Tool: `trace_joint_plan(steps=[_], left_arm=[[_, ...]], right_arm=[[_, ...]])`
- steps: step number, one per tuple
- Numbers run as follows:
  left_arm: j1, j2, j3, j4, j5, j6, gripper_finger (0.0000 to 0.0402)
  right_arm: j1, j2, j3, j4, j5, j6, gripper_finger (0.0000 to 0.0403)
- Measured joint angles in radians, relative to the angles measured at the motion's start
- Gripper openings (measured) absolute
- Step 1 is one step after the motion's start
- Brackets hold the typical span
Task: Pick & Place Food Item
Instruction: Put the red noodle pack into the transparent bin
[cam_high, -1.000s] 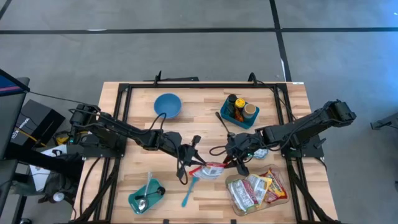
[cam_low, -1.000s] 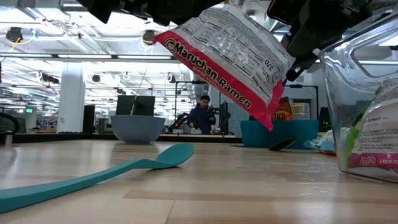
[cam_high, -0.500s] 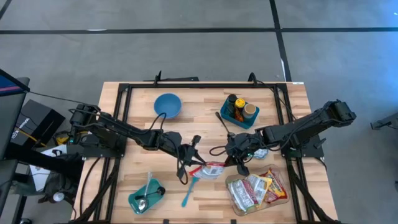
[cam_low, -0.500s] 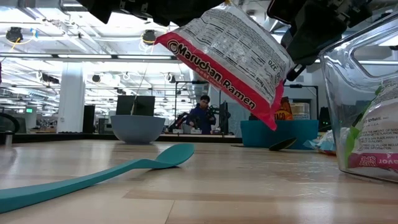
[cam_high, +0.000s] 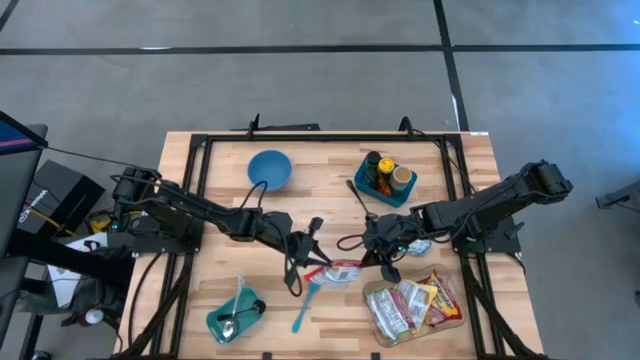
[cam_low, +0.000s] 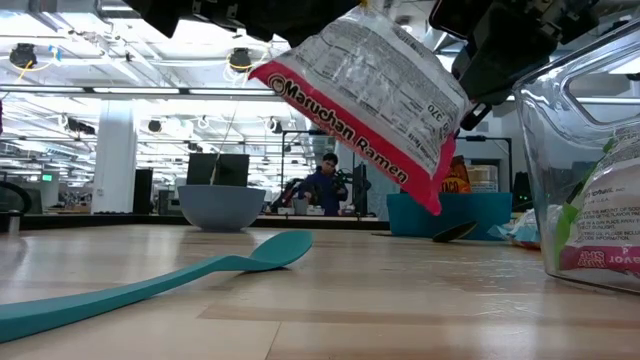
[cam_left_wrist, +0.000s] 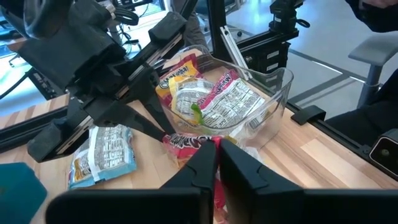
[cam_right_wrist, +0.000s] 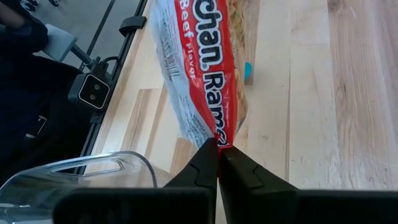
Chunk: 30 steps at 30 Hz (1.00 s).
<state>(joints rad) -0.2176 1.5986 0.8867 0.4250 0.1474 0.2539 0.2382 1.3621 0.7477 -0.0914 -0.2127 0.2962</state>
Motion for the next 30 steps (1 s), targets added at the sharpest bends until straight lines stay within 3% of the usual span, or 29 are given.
trace_joint_plan(steps=[9, 18, 30], left_arm=[[0.000, 0.000, 0.000, -0.033, -0.005, -0.033, 0.0063], [0.022, -0.004, 0.000, -0.044, -0.122, -0.079, 0.0130], [0.026, -0.011, 0.000, -0.112, -0.148, -0.079, 0.0136]], right_arm=[[0.000, 0.000, 0.000, 0.000, 0.000, 0.000, 0.0001], [0.001, 0.000, 0.000, 0.000, 0.004, 0.000, 0.0000], [0.001, 0.000, 0.000, -0.017, 0.062, 0.000, 0.0000]])
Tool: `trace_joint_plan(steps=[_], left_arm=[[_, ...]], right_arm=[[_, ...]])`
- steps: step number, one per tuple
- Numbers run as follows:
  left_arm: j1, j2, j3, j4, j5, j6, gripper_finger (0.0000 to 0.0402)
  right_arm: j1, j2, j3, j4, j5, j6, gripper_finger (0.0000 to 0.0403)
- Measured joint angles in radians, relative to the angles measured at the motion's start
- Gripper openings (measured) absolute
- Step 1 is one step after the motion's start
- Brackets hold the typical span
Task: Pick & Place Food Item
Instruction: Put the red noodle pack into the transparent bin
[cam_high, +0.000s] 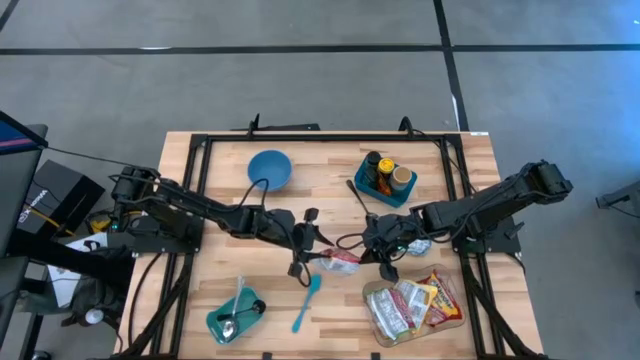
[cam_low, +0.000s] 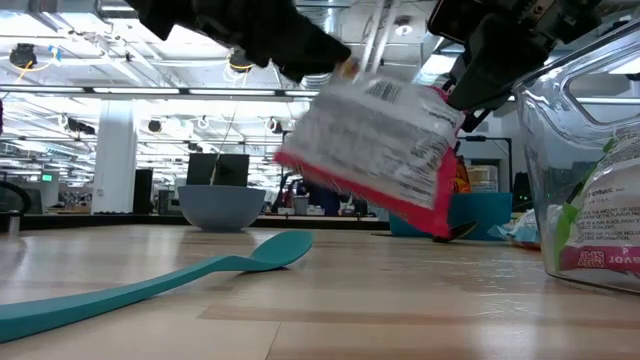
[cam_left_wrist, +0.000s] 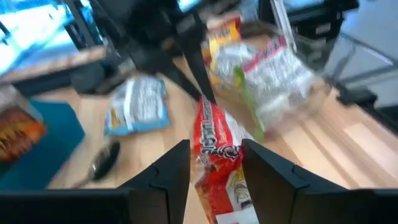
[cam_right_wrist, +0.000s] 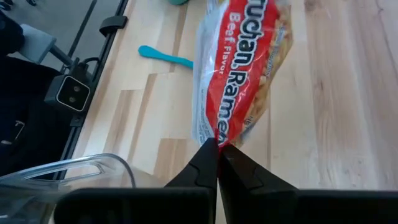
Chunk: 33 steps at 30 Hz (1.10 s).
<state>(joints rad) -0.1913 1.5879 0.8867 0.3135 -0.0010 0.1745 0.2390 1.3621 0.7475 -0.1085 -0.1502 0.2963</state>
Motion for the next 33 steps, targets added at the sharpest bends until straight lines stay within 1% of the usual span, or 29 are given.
trace_joint_plan(steps=[3, 6, 16, 23, 27, 33], left_arm=[[0.000, 0.000, 0.000, -0.050, 0.000, -0.031, 0.0137], [0.002, 0.000, 0.000, -0.053, 0.000, -0.056, 0.0139], [0.002, -0.004, 0.000, -0.058, 0.000, -0.056, 0.0132], [0.003, -0.092, 0.000, -0.095, -0.033, -0.057, 0.0131], [0.003, -0.148, 0.000, -0.113, -0.037, -0.060, 0.0131], [0.002, -0.192, -0.053, -0.102, -0.037, -0.061, 0.0126]], right_arm=[[0.000, 0.000, 0.000, 0.000, 0.003, 0.000, 0.0000], [0.000, 0.000, 0.000, 0.000, 0.019, 0.000, 0.0000], [0.000, -0.001, 0.000, 0.000, 0.022, 0.000, 0.0000], [0.000, -0.001, 0.007, -0.005, 0.029, 0.000, 0.0000], [0.001, -0.002, 0.042, -0.038, 0.048, -0.016, 0.0000], [0.007, -0.002, 0.103, -0.110, 0.056, -0.034, 0.0000]])
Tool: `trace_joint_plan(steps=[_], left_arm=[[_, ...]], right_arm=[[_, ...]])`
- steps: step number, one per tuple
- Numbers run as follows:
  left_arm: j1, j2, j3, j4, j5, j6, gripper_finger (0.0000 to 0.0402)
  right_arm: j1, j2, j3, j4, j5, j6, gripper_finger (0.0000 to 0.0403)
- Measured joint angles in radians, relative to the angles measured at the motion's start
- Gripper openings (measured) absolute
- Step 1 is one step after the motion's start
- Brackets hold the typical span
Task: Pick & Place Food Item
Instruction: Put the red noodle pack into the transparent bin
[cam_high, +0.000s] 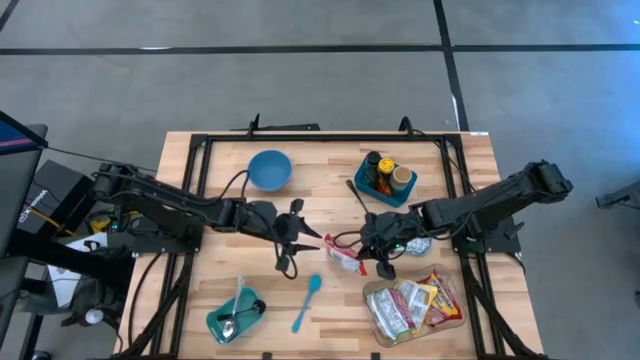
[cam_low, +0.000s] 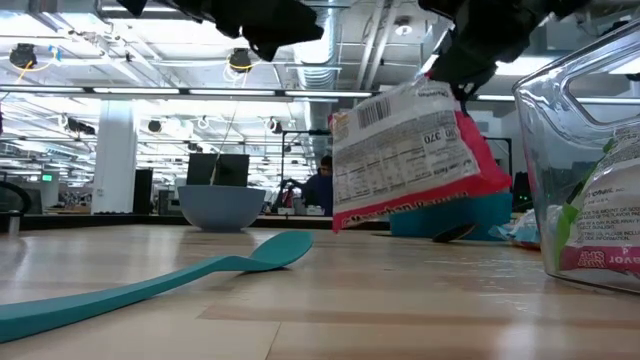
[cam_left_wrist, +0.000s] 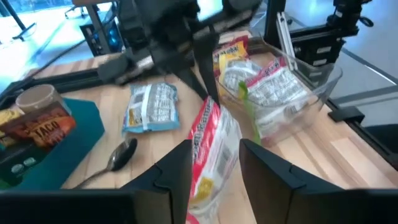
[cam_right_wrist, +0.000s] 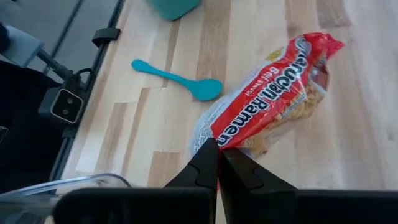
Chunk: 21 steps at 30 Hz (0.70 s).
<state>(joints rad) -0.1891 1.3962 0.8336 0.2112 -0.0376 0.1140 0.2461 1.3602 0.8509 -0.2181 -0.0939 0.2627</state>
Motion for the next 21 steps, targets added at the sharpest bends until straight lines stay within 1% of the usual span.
trace_joint_plan(steps=[6, 9, 11, 16, 21], left_arm=[[0.000, -0.003, -0.018, 0.021, -0.008, 0.000, 0.0118], [0.000, -0.003, -0.018, 0.022, -0.008, 0.000, 0.0117], [0.000, -0.003, -0.018, 0.023, -0.008, 0.000, 0.0118], [0.000, -0.003, -0.018, 0.033, -0.008, 0.000, 0.0115], [0.000, -0.003, -0.018, 0.041, -0.008, 0.000, 0.0117]], right_arm=[[0.043, -0.008, 0.077, -0.134, 0.091, -0.017, 0.0000], [0.084, -0.030, 0.114, -0.211, 0.144, -0.017, 0.0000], [0.115, -0.049, 0.137, -0.230, 0.179, -0.018, 0.0000], [0.214, -0.133, 0.155, -0.309, 0.311, 0.014, 0.0000], [0.332, -0.229, 0.156, -0.391, 0.459, 0.113, 0.0000]])
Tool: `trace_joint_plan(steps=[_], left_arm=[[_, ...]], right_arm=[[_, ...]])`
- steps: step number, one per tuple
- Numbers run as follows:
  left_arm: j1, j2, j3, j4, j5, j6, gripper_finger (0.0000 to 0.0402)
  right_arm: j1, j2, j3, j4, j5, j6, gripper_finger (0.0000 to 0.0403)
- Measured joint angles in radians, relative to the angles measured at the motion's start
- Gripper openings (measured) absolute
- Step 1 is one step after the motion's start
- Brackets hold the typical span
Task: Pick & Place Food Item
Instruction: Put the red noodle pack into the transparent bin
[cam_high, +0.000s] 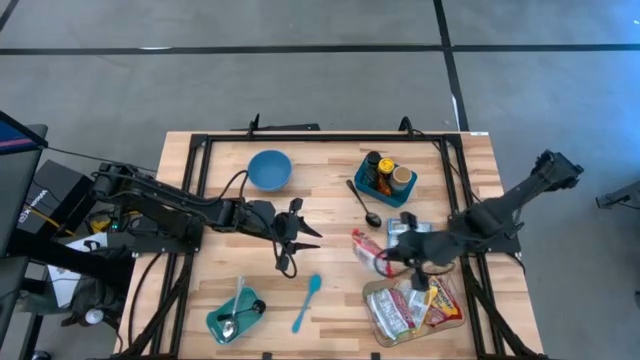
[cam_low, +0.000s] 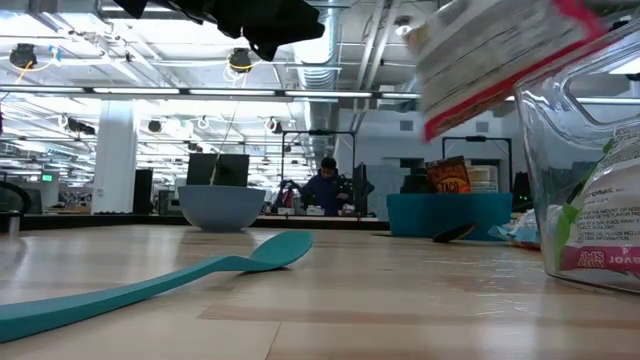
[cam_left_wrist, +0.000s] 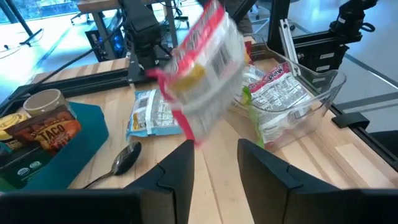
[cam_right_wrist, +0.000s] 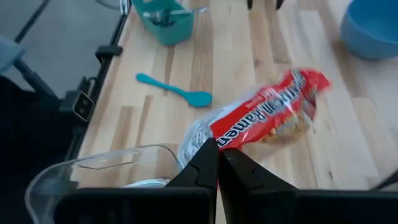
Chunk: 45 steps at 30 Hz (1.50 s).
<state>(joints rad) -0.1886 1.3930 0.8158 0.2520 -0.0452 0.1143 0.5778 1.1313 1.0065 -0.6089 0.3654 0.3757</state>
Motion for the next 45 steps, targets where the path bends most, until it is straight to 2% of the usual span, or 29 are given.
trace_joint_plan(steps=[6, 15, 19, 23, 29, 38, 45], left_arm=[[0.000, 0.000, 0.000, 0.003, 0.000, 0.000, 0.0115], [0.000, 0.000, 0.000, 0.003, 0.000, 0.000, 0.0112], [0.000, 0.000, 0.000, 0.003, 0.000, 0.000, 0.0111], [0.000, 0.001, 0.000, 0.003, 0.000, 0.000, 0.0111], [0.000, 0.001, 0.000, 0.003, 0.000, 0.000, 0.0111], [0.000, 0.001, 0.000, 0.003, 0.000, 0.000, 0.0111], [0.000, 0.001, 0.000, 0.003, 0.000, 0.000, 0.0111]], right_arm=[[0.148, -0.092, 0.000, -0.117, 0.131, 0.175, 0.0000], [0.340, -0.155, 0.000, -0.289, 0.191, 0.530, 0.0000], [0.416, -0.158, 0.000, -0.294, 0.234, 0.615, 0.0000], [0.494, -0.158, -0.001, -0.262, 0.288, 0.620, 0.0000], [0.574, -0.141, -0.001, -0.189, 0.316, 0.607, 0.0000], [0.581, -0.053, -0.002, -0.099, 0.313, 0.582, 0.0000], [0.581, -0.002, -0.002, 0.014, 0.291, 0.479, 0.0000]])
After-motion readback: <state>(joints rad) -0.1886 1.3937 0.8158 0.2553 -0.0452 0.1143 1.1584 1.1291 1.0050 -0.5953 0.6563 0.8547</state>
